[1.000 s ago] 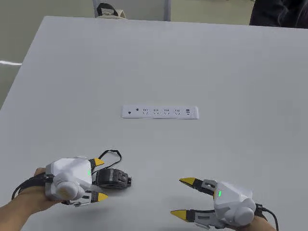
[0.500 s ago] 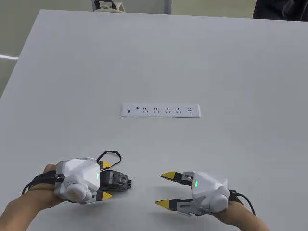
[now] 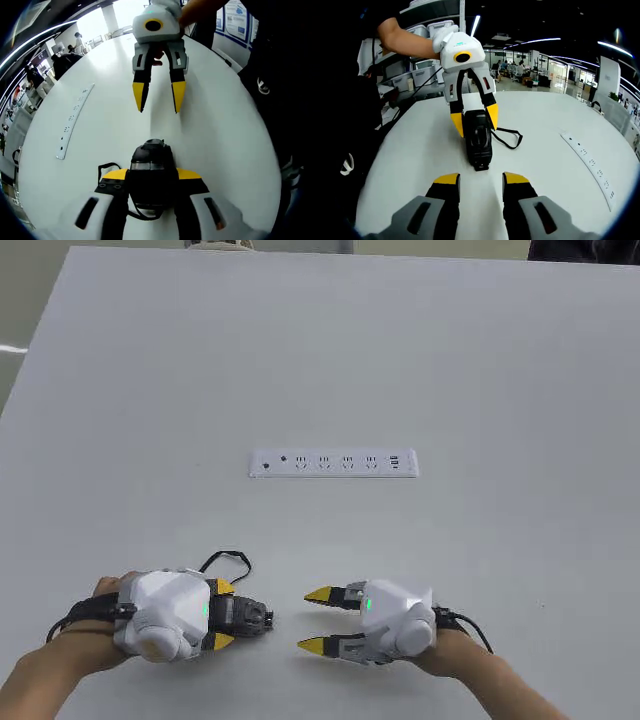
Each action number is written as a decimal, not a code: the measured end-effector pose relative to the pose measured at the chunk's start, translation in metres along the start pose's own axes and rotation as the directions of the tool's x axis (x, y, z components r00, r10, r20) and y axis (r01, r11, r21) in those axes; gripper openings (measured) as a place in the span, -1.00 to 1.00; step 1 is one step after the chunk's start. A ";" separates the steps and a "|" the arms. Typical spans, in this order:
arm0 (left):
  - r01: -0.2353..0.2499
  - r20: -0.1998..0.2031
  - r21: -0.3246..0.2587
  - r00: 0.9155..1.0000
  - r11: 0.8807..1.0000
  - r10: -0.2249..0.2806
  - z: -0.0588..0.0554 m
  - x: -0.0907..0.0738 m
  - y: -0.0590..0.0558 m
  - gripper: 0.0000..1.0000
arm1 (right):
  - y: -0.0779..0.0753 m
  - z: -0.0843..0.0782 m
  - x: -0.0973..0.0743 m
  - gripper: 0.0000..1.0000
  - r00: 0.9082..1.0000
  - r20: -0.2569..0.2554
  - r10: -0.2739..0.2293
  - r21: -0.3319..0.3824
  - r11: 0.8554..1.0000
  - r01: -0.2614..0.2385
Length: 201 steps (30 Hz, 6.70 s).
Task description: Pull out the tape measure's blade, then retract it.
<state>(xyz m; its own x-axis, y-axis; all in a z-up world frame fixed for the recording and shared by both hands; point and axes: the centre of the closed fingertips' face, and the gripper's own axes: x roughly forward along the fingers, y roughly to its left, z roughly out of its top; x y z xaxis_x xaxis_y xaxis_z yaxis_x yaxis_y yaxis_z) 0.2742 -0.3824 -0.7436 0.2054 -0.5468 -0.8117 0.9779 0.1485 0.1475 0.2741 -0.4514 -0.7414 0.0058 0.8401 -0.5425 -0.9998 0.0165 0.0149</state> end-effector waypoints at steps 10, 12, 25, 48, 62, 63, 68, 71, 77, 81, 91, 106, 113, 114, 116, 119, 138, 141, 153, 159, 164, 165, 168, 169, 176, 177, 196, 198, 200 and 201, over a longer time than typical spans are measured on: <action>0.010 0.017 -0.018 1.000 1.000 -0.010 0.003 -0.001 0.001 -0.41 | 0.001 0.003 0.023 -0.46 0.999 -0.013 0.047 -0.032 0.998 -0.047; 0.012 0.020 -0.022 1.000 1.000 -0.011 0.002 -0.001 0.001 -0.41 | 0.000 0.004 0.027 -0.51 0.999 -0.013 0.051 -0.033 0.998 -0.051; 0.018 0.030 -0.040 0.999 0.999 -0.017 -0.003 0.000 0.002 -0.42 | 0.004 0.001 0.048 -0.68 0.995 -0.041 0.093 -0.064 0.993 -0.096; 0.009 0.036 -0.038 0.999 0.999 -0.007 -0.003 -0.002 0.001 -0.42 | 0.003 0.001 0.049 -0.80 0.994 -0.069 0.089 -0.098 0.991 -0.095; -0.001 0.039 -0.043 0.999 0.999 0.002 -0.004 -0.003 0.002 -0.43 | 0.001 -0.001 0.043 -0.80 0.994 -0.069 0.086 -0.107 0.990 -0.093; -0.001 0.039 -0.044 0.999 0.999 0.003 -0.004 -0.003 0.002 -0.43 | 0.001 -0.002 0.041 -0.80 0.994 -0.070 0.085 -0.110 0.990 -0.092; -0.001 0.037 -0.048 0.999 0.999 0.002 -0.002 -0.004 0.002 -0.43 | -0.001 -0.006 0.033 -0.80 0.994 -0.076 0.082 -0.110 0.990 -0.090; -0.001 0.035 -0.049 0.999 0.999 0.003 0.000 -0.005 0.002 -0.43 | -0.001 -0.008 0.029 -0.80 0.994 -0.078 0.081 -0.113 0.989 -0.090; -0.001 0.030 -0.047 1.000 0.999 0.002 -0.001 -0.004 0.002 -0.43 | -0.002 -0.013 0.019 -0.80 0.993 -0.084 0.077 -0.118 0.989 -0.087; -0.001 0.028 -0.048 1.000 0.999 0.002 -0.002 -0.004 0.002 -0.43 | -0.003 -0.016 0.011 -0.80 0.994 -0.086 0.074 -0.116 0.990 -0.084; -0.002 0.026 -0.050 1.000 0.999 0.003 -0.004 -0.005 0.002 -0.43 | -0.005 -0.022 -0.006 -0.80 0.993 -0.092 0.072 -0.111 0.990 -0.082; -0.005 0.028 -0.055 1.000 0.998 0.007 -0.004 -0.004 0.003 -0.43 | -0.010 -0.040 -0.035 -0.80 0.992 -0.113 0.054 -0.105 0.992 -0.066; -0.003 0.028 -0.066 1.000 0.998 0.005 -0.007 -0.003 0.004 -0.43 | -0.013 -0.046 -0.046 -0.80 0.992 -0.117 0.041 -0.094 0.994 -0.053; -0.004 0.028 -0.067 1.000 0.998 0.006 -0.006 -0.003 0.004 -0.43 | -0.013 -0.047 -0.047 -0.80 0.992 -0.117 0.040 -0.093 0.994 -0.051; -0.004 0.028 -0.068 1.000 0.998 0.006 -0.006 -0.003 0.004 -0.43 | -0.013 -0.047 -0.050 -0.80 0.992 -0.116 0.040 -0.093 0.994 -0.051; -0.004 0.029 -0.072 1.000 0.997 0.006 -0.007 -0.002 0.004 -0.43 | -0.014 -0.050 -0.054 -0.81 0.993 -0.116 0.036 -0.085 0.995 -0.046; 0.000 0.027 -0.079 1.000 0.997 0.002 -0.006 -0.002 0.004 -0.43 | -0.018 -0.067 -0.087 -0.81 0.993 -0.118 0.018 -0.058 0.998 -0.025; 0.002 0.025 -0.078 1.000 0.997 0.000 -0.006 -0.002 0.003 -0.43 | -0.019 -0.071 -0.094 -0.81 0.993 -0.121 0.013 -0.056 0.998 -0.020; 0.002 0.020 -0.076 1.000 0.997 0.000 -0.006 -0.001 0.003 -0.43 | -0.021 -0.082 -0.110 -0.81 0.991 -0.132 0.000 -0.060 0.998 -0.008; 0.004 0.019 -0.076 1.000 0.997 -0.003 -0.005 -0.001 0.003 -0.43 | -0.022 -0.089 -0.119 -0.81 0.990 -0.141 -0.008 -0.054 0.999 0.000; 0.006 0.019 -0.076 1.000 0.997 -0.004 -0.006 0.000 0.003 -0.43 | -0.023 -0.094 -0.126 -0.81 0.989 -0.150 -0.013 -0.055 0.998 0.004; 0.006 0.019 -0.075 1.000 0.997 -0.005 -0.006 0.000 0.003 -0.43 | -0.023 -0.095 -0.127 -0.81 0.989 -0.150 -0.013 -0.053 0.999 0.005; 0.006 0.019 -0.075 1.000 0.997 -0.005 -0.005 -0.001 0.003 -0.43 | -0.024 -0.097 -0.131 -0.81 0.988 -0.153 -0.016 -0.052 0.999 0.008; 0.006 0.019 -0.075 1.000 0.997 -0.005 -0.004 -0.001 0.003 -0.43 | -0.024 -0.098 -0.133 -0.81 0.988 -0.156 -0.016 -0.052 0.999 0.008; 0.008 0.020 -0.076 1.000 0.997 -0.006 -0.005 -0.001 0.003 -0.43 | -0.025 -0.100 -0.138 -0.81 0.987 -0.161 -0.017 -0.053 0.999 0.009; 0.008 0.021 -0.077 1.000 0.997 -0.006 -0.005 -0.001 0.003 -0.43 | -0.026 -0.101 -0.139 -0.81 0.987 -0.162 -0.016 -0.053 0.999 0.008; 0.012 0.020 -0.079 1.000 0.997 -0.010 -0.004 0.000 0.003 -0.42 | -0.027 -0.112 -0.148 -0.80 0.984 -0.177 -0.023 -0.043 0.999 0.016; 0.012 0.019 -0.078 1.000 0.997 -0.010 -0.004 0.001 0.003 -0.42 | -0.027 -0.113 -0.148 -0.80 0.984 -0.177 -0.023 -0.042 0.999 0.016; 0.014 0.018 -0.076 1.000 0.997 -0.012 -0.003 0.001 0.003 -0.42 | -0.026 -0.117 -0.146 -0.80 0.983 -0.183 -0.019 -0.038 0.999 0.012; 0.014 0.017 -0.074 1.000 0.997 -0.013 -0.003 0.001 0.003 -0.42 | -0.025 -0.118 -0.145 -0.80 0.982 -0.187 -0.018 -0.039 0.999 0.011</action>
<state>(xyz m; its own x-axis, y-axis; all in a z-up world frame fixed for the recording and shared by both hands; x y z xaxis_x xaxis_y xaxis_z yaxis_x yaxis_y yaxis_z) 0.2770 -0.3804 -0.7457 0.1931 -0.5627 -0.8038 0.9751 0.2009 0.0936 0.2960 -0.6376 -0.7624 0.0194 0.7237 -0.6899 -0.9997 0.0046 -0.0233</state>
